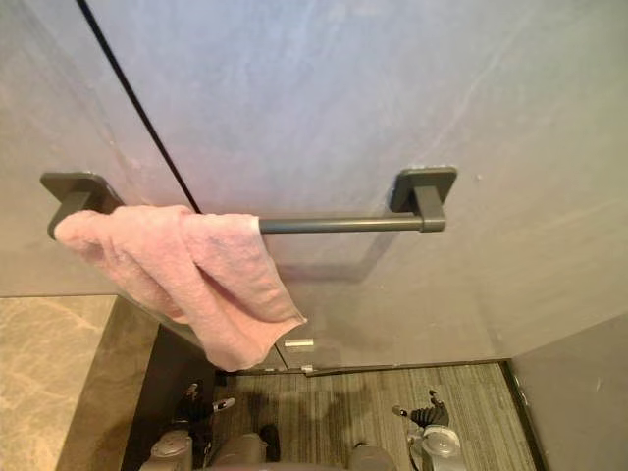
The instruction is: Organize washtable
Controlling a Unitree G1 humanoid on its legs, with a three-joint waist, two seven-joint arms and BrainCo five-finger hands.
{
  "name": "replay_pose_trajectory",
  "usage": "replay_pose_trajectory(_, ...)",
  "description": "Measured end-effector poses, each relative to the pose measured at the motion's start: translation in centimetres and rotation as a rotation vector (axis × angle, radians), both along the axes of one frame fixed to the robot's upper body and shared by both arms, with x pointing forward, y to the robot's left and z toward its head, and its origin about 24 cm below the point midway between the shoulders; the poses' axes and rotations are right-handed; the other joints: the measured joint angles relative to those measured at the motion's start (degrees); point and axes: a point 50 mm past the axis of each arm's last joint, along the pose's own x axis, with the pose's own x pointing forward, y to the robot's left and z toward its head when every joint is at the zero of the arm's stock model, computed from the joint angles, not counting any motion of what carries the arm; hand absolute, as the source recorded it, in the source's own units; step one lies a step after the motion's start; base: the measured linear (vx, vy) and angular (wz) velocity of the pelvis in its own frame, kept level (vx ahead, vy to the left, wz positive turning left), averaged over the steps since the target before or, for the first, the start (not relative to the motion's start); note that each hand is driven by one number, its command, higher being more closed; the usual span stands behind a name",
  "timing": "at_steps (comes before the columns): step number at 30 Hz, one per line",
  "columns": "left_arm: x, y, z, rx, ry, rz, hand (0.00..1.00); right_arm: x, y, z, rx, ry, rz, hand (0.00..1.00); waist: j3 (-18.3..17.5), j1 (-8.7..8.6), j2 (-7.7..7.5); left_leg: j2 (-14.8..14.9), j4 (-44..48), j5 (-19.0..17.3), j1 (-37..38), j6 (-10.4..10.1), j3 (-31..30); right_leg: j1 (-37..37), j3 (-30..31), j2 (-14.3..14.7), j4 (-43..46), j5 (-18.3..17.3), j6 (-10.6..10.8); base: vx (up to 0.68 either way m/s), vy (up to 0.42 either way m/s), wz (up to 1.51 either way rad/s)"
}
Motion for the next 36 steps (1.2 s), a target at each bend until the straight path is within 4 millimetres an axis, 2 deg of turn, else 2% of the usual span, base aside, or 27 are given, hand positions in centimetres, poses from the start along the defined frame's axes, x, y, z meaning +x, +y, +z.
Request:
replay_pose_trajectory(2,-0.5,0.5,-0.1,0.01,0.014,0.004,0.0,-0.1,0.0,0.0,0.0,0.003,-0.001,0.0,-0.1,-0.14,0.06,-0.6,-1.3,0.4,1.2,0.6,0.0,0.8,-0.1,-0.3,-0.5,0.1,0.2,0.0,0.02,0.0)
replay_pose_trajectory(10,-1.5,0.8,-0.4,0.012,0.039,0.02,0.0,-0.8,-0.1,-0.2,-0.001,0.019,-0.005,0.0,-1.0,-0.77,-0.66,-1.5,-8.9,5.0,4.9,0.1,-1.5,2.4,-1.3,0.2,-1.9,0.7,0.0,-0.03,-0.031,0.09)
replay_pose_trajectory(14,-0.6,0.9,0.4,0.02,-0.025,0.042,0.0,-1.0,0.0,-0.3,-0.001,0.027,0.004,0.0,-1.3,-0.73,-1.09,-1.8,-11.9,7.4,5.5,0.3,-2.8,2.6,-2.9,0.0,-2.2,1.0,-0.1,-0.07,-0.018,0.2)
replay_pose_trajectory(19,2.2,0.9,4.0,0.027,-0.257,0.036,0.0,-0.6,0.1,-0.1,-0.005,0.01,0.012,0.0,-1.6,-0.53,-1.19,-2.4,-14.9,9.6,5.8,0.8,-5.3,2.6,-4.9,-0.2,-2.2,1.1,0.0,-0.09,0.004,0.23)
replay_pose_trajectory(20,3.0,0.7,5.9,0.028,-0.365,0.018,0.0,-0.3,0.0,0.1,-0.009,-0.004,0.014,0.0,-1.6,-0.44,-1.17,-2.7,-15.0,9.8,5.5,1.0,-5.8,2.6,-5.3,-0.3,-2.2,1.1,0.2,-0.06,0.012,0.19)
replay_pose_trajectory(23,4.0,0.5,9.0,0.032,-0.532,0.002,0.0,0.3,-0.4,0.6,-0.024,-0.039,0.019,0.0,-2.1,0.35,-0.54,-2.9,-15.0,9.8,5.2,1.1,-6.2,2.5,-5.4,-0.5,-2.4,0.9,0.3,-0.04,0.014,0.09)
replay_pose_trajectory(26,4.9,0.4,11.4,0.024,-0.663,0.001,0.0,0.6,-0.7,0.8,-0.036,-0.051,0.022,0.0,-2.5,0.82,-0.19,-3.4,-14.8,9.9,4.4,1.1,-7.1,2.6,-6.0,-0.5,-3.1,0.9,0.5,0.0,0.005,0.14)
replay_pose_trajectory(29,5.2,0.3,12.3,0.005,-0.714,0.011,0.0,0.9,-0.8,1.0,-0.04,-0.061,0.027,0.0,-2.6,0.87,-0.14,-3.5,-14.8,10.0,4.4,1.3,-7.7,2.8,-6.4,-0.5,-3.1,1.2,0.7,0.04,-0.008,0.1)
replay_pose_trajectory(34,6.0,-0.1,15.2,-0.027,-0.864,-0.028,0.0,1.6,-1.4,1.5,-0.067,-0.075,0.044,0.0,-2.7,0.68,-0.15,-3.6,-14.8,10.0,4.8,1.3,-7.7,3.6,-6.5,-0.3,-3.8,1.3,0.6,0.04,-0.019,0.0)
replay_pose_trajectory(36,6.1,0.0,15.8,-0.022,-0.891,-0.041,0.0,1.7,-1.6,1.6,-0.073,-0.078,0.045,0.0,-3.0,0.65,-0.02,-3.6,-14.8,9.9,4.8,1.3,-7.7,3.7,-6.4,-0.3,-3.9,1.3,0.5,0.01,-0.009,-0.02)
